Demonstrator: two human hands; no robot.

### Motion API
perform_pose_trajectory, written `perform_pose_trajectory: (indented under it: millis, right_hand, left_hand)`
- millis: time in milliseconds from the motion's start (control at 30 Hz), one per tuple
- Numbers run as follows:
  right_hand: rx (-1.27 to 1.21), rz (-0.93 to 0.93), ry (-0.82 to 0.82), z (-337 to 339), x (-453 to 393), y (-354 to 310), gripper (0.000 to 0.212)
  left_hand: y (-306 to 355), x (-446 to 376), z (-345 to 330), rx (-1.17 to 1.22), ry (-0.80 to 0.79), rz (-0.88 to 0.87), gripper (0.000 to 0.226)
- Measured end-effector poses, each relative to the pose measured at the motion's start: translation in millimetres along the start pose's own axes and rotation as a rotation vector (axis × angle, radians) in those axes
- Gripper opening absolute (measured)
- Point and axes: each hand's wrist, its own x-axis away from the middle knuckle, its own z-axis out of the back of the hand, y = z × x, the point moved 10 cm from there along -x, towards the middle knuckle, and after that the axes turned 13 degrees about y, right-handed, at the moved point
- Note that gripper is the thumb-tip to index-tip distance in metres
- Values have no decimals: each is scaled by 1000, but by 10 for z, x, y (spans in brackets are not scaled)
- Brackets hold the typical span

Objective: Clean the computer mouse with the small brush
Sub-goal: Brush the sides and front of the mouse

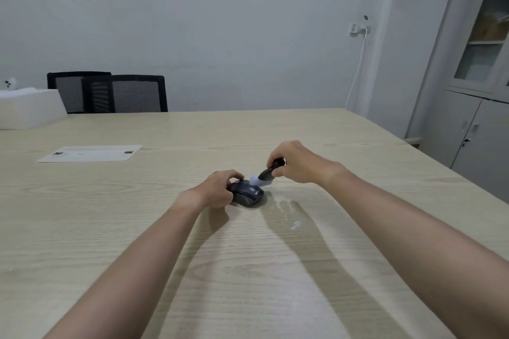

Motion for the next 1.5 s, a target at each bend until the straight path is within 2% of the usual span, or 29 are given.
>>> perform_pose_trajectory:
  millis: [67,133,267,333,433,533,733,800,867,967,1000,1067,1133,1233,1267,1367,1433,1500]
  right_hand:
    - [38,-19,-82,-62,27,19,14]
    - [8,-40,-90,-2,11,44,16]
    - [-54,-34,91,197,-52,57,12]
    - [-64,-10,115,138,-41,19,12]
    - [-24,33,8,-65,10,-57,14]
    - [-37,-17,-75,-87,23,4,17]
    - [-91,-45,133,68,-41,69,12]
    - [-76,-47,136,-37,-21,84,11]
    - [-48,-39,79,-142,2,83,11]
    - [-7,-39,-1,-124,-21,104,14]
    - [-1,-48,-10,-77,-44,119,15]
    - [-2,-51,-4,17,-91,115,16]
    - [-14,-19,33,48,-128,42,14]
    - [-2,38,41,-60,-119,-82,14]
    - [28,57,13,-118,-105,-91,14]
    - [136,76,-87,-155,-77,24,17]
    - [180,77,-105,-86,-78,129,18]
    - [162,88,-49,5,-86,147,17]
  left_hand:
    - [-52,-18,6,-13,31,31,64]
    - [-88,-27,28,-48,94,48,58]
    - [-93,-14,88,9,209,107,40]
    - [-63,-6,136,62,245,137,29]
    - [-35,1,121,102,211,178,37]
    - [-6,23,98,162,180,200,37]
    - [-1,52,67,216,131,211,37]
    - [46,81,44,246,101,224,34]
    - [119,132,34,277,74,239,45]
    - [144,169,8,190,103,214,81]
    - [142,162,13,140,139,186,79]
    - [116,145,44,113,195,170,53]
    - [69,100,60,131,194,184,49]
    - [30,32,80,106,161,170,87]
    - [23,16,84,102,156,162,89]
    - [10,-3,98,108,160,118,78]
    - [11,9,99,95,153,81,59]
    - [21,21,95,78,128,44,37]
